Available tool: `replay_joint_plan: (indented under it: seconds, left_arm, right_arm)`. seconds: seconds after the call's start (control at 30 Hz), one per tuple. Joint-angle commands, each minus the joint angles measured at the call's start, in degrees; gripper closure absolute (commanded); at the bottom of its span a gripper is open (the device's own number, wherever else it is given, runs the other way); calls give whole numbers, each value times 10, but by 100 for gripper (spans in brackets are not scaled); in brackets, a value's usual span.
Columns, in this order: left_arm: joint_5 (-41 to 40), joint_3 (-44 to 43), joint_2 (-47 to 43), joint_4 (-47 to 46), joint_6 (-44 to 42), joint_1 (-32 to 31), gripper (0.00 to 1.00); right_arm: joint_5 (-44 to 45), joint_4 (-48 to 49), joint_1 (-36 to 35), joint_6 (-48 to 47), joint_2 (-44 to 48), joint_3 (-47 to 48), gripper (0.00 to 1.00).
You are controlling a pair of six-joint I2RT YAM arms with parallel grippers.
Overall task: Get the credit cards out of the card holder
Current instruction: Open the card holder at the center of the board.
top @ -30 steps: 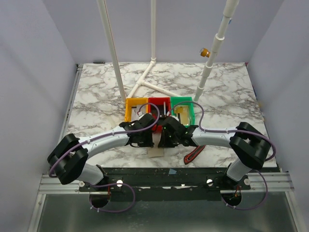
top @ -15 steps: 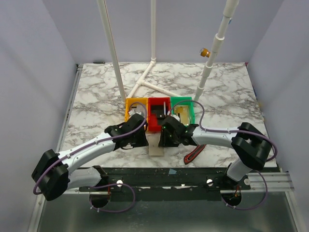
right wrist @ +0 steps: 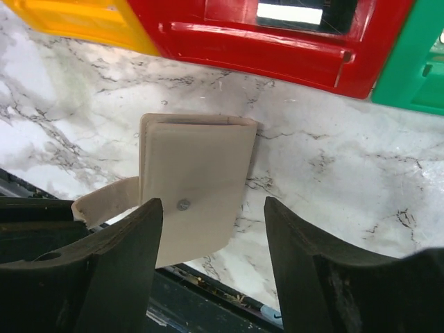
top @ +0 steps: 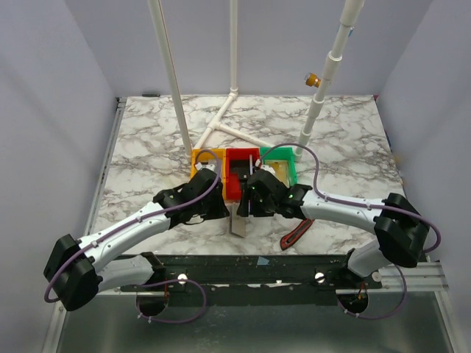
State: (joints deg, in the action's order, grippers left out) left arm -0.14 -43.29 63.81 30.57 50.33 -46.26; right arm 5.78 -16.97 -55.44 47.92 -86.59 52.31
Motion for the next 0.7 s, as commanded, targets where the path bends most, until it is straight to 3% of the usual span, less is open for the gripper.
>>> replay_joint_plan:
  seconds: [0.0,0.67]
  left_arm:
    - [28,-28,-14,-7,-8,2,100]
    - [42,-24,-11,-14,0,1,100]
  right_arm:
    - [17,-18,-10,-13,10,16,33]
    - [27,0,-20,7,39,1,28]
